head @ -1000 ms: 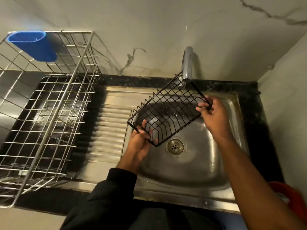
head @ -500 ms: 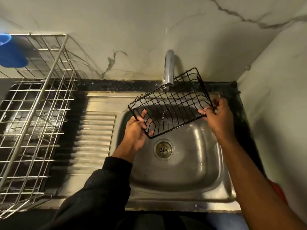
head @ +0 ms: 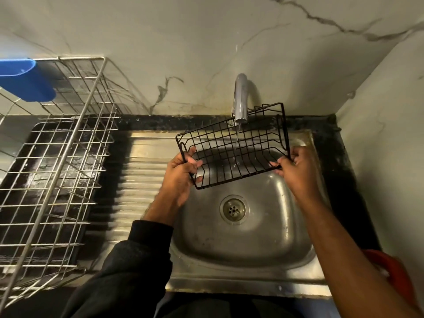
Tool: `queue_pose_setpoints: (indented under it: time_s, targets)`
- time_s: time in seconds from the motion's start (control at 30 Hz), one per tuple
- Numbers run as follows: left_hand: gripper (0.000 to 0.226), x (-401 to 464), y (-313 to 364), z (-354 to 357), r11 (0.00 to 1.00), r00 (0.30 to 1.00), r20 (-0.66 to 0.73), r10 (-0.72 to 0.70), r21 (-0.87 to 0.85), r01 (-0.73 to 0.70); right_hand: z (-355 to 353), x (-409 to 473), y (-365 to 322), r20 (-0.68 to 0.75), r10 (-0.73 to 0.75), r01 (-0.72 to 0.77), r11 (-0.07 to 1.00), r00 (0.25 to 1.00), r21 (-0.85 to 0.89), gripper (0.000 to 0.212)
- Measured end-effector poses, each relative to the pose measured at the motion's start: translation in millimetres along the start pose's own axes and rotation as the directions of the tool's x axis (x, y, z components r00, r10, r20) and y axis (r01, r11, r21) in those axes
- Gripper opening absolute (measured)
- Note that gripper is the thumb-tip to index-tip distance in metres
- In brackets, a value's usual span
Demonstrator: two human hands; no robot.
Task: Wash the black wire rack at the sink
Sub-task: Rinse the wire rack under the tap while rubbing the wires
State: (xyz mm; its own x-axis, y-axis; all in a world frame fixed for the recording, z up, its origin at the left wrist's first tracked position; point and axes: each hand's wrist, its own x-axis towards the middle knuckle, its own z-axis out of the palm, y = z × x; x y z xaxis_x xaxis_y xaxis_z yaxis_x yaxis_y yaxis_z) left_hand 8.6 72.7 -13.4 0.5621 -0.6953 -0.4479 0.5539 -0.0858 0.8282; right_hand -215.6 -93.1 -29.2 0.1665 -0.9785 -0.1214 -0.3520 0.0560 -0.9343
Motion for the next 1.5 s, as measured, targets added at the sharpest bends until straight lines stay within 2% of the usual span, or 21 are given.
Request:
queue_pose_setpoints:
  time_s: [0.33,0.5,0.67,0.83,0.93,1.03,1.13,1.27,1.4,1.5]
  targets:
    - [0.052,-2,5,-6,0.999,1.0,-0.009,0.015,-0.041,-0.015,12,3,-2,0.033,0.014,-0.016,0.999,0.999,0.038,0.023]
    - [0.046,5,-4,-3,1.0,1.0,-0.014,-0.001,-0.027,0.001,9,4,-3,0.0,-0.004,0.004,1.0,1.0,0.021,0.021]
    - [0.039,13,-15,-3,1.0,0.999,-0.041,-0.01,-0.001,0.01,-3,1,-6,-0.027,-0.047,0.047,0.999,0.999,-0.003,0.016]
    - [0.037,10,-19,-5,0.996,0.994,-0.107,-0.035,-0.089,0.026,-10,-8,-15,-0.009,-0.134,0.134,0.99,0.991,-0.04,0.016]
    - [0.024,9,-26,-1,0.995,0.992,-0.104,-0.066,-0.076,0.058,-13,-12,-24,-0.082,-0.171,0.169,0.985,0.982,-0.038,0.014]
    - [0.023,13,-37,7,0.993,0.99,-0.107,-0.095,-0.077,0.087,-17,-14,-36,-0.136,-0.222,0.215,0.974,0.965,-0.064,0.016]
    - [0.02,17,-48,14,0.983,0.985,-0.084,-0.148,-0.119,0.137,-21,-14,-49,-0.119,-0.287,0.275,0.955,0.951,-0.11,0.017]
    - [0.029,17,-65,27,0.962,0.968,-0.049,-0.246,-0.133,0.238,-32,-20,-65,-0.111,-0.359,0.347,0.931,0.927,-0.112,0.011]
    - [0.031,18,-77,51,0.958,0.962,-0.051,-0.27,-0.111,0.263,-45,-35,-73,-0.157,-0.383,0.367,0.922,0.91,-0.121,0.009]
    - [0.028,33,-84,68,0.948,0.948,-0.031,-0.315,-0.06,0.313,-55,-39,-75,-0.138,-0.411,0.389,0.907,0.901,-0.163,0.01]
